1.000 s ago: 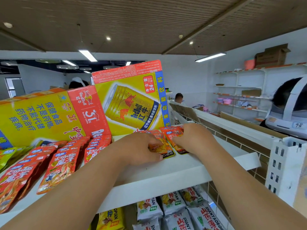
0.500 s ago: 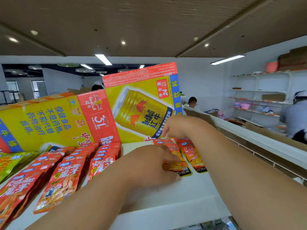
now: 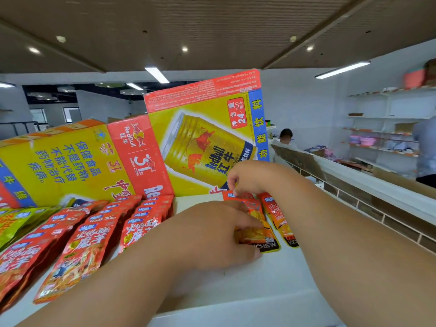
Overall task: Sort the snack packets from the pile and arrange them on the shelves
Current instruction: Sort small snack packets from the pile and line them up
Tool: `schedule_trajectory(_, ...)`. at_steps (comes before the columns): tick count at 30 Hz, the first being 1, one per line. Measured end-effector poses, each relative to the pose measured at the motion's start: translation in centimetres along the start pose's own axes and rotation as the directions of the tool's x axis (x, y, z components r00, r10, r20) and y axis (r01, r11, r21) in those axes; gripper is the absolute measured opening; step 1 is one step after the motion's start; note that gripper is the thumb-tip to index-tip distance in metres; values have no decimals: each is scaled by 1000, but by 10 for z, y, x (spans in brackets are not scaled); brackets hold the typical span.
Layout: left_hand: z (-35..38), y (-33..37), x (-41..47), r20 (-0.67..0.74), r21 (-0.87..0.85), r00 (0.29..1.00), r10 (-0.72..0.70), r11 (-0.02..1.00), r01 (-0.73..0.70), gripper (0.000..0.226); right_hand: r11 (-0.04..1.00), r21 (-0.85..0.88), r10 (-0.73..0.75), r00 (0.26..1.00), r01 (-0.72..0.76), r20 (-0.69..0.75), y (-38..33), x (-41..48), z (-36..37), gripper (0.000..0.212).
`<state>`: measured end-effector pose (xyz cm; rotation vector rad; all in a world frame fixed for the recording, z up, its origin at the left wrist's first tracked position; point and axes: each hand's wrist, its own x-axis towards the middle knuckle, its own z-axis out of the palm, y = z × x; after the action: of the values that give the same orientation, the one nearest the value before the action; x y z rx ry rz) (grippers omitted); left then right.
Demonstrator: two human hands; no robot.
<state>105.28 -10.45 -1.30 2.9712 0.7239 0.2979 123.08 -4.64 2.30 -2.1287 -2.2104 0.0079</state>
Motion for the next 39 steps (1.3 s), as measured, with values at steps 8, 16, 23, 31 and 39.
schedule_trajectory(8,-2,3,0,27,29,999,-36,999,35,49,995,102,-9,1000,12,-29,1,-6,2,10)
schedule_trajectory(16,-5,2,-3,49,41,997,-55,998,53,49,995,96,15,1000,-13,-13,-2,-5,4,13)
schedule_trajectory(23,-3,-2,-3,38,28,997,-73,997,72,51,996,90,32,999,-29,-32,-4,-5,5,17)
schedule_trajectory(31,0,-1,-1,22,65,998,-61,996,59,49,978,193,100,987,-76,-122,10,-12,8,17)
schedule_trajectory(39,1,-5,0,5,63,999,-38,997,38,48,977,199,108,986,-81,-128,11,-11,6,19)
